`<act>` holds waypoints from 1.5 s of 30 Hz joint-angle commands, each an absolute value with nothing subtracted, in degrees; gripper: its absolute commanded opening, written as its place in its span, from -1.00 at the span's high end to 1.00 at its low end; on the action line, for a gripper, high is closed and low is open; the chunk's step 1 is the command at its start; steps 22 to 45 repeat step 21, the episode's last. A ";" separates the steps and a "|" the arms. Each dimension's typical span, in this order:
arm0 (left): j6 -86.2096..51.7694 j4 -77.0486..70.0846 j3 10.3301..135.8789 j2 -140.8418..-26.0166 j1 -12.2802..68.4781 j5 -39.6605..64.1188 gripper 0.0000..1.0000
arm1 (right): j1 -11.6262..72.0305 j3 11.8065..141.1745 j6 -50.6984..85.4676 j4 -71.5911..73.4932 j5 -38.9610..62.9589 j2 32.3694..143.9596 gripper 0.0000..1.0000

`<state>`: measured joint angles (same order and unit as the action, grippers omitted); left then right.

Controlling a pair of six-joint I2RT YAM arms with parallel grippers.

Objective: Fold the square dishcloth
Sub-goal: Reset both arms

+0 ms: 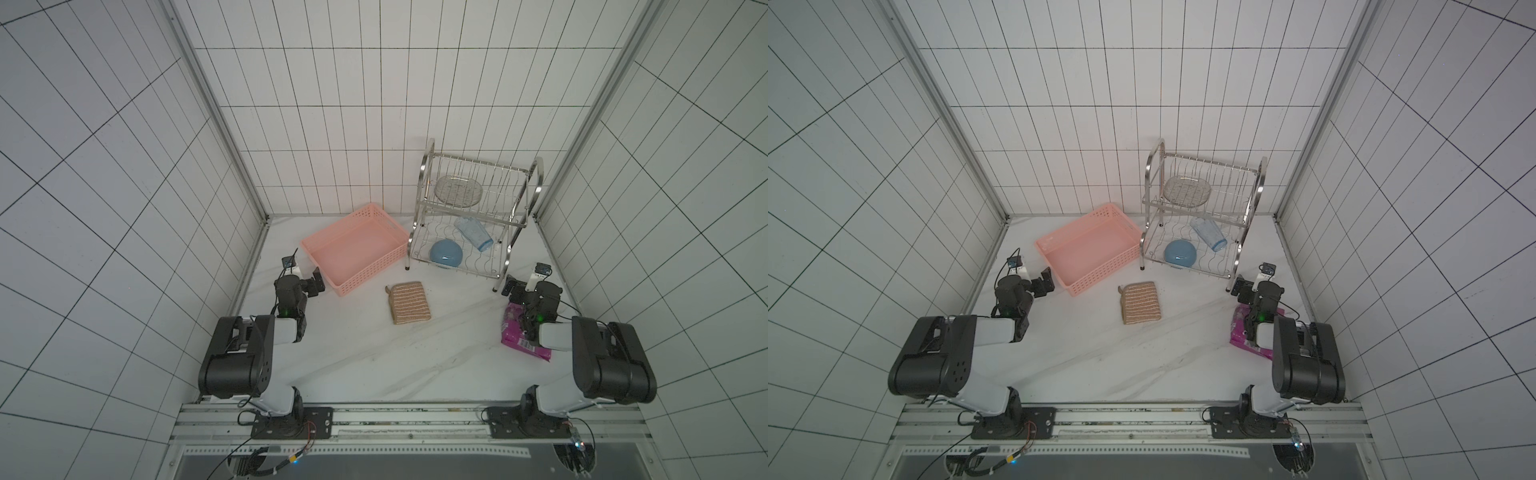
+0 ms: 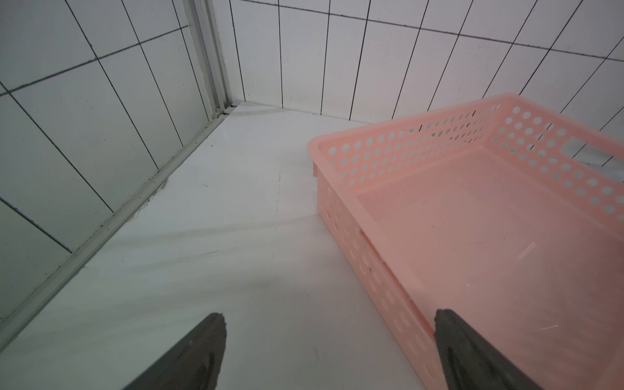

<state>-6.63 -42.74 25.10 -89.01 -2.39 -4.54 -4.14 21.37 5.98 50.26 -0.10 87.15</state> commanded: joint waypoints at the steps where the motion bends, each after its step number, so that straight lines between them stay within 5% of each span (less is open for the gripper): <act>1: -5.89 -42.78 26.15 -89.12 -2.24 -4.35 -0.96 | -4.46 22.59 5.17 49.56 0.70 87.54 -0.98; 45: -5.67 -42.98 26.03 -89.12 -1.88 -4.96 -0.96 | -4.31 22.59 5.07 49.57 0.47 87.50 -0.98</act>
